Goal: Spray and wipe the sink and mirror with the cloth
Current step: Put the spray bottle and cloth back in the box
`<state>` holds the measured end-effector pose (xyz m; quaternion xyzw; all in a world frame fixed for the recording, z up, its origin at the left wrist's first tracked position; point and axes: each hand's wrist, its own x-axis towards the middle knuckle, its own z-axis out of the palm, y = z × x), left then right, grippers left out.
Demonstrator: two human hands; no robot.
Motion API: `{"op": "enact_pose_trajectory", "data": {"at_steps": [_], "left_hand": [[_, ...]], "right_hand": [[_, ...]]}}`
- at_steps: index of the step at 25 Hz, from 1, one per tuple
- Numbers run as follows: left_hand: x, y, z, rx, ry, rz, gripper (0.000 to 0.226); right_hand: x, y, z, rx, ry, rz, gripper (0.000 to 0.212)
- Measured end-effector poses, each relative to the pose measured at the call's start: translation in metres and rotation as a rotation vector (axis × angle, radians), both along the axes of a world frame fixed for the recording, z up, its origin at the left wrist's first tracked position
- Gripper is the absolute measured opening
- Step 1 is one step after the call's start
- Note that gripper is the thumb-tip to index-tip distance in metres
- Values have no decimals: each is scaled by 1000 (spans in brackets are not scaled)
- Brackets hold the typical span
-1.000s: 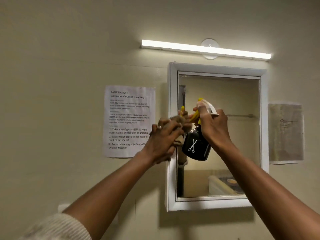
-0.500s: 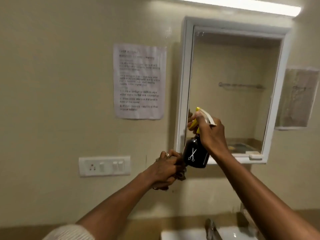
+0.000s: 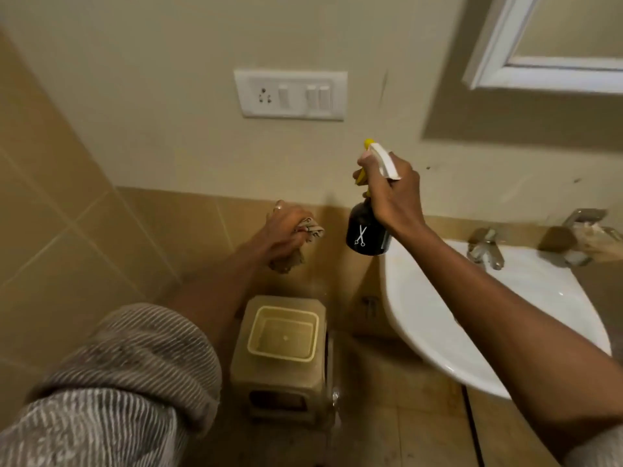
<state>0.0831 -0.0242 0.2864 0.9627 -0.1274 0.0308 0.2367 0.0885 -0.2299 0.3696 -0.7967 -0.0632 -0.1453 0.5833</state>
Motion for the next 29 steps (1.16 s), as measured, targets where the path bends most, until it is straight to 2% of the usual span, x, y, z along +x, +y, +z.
{"op": "enact_pose_trajectory", "data": {"at_steps": [3, 6, 9, 10, 14, 18, 22, 26, 29], "left_hand": [[-31, 42, -48, -57, 111, 173, 36], [-59, 64, -103, -193, 187, 342, 9], [-75, 71, -160, -240, 224, 452, 21], [-76, 72, -179, -249, 228, 468, 27], [-61, 70, -252, -340, 248, 481, 39], [-41, 61, -315, -382, 303, 561, 35], [-24, 55, -356, -325, 340, 553, 33], [-22, 50, -381, -383, 327, 542, 37], [-26, 46, -398, -338, 431, 535, 42]], "right_hand": [[-9, 47, -60, -58, 52, 71, 45], [-18, 87, -124, -140, 104, 142, 35], [-30, 112, -188, -193, 180, 149, 26], [-32, 116, -213, -215, 201, 145, 21], [-30, 114, -298, -263, 334, 72, 32], [-11, 109, -362, -270, 470, -44, 29], [-4, 108, -411, -326, 581, -8, 30], [-2, 113, -446, -431, 629, 10, 30], [-6, 120, -458, -502, 614, 43, 35]]}}
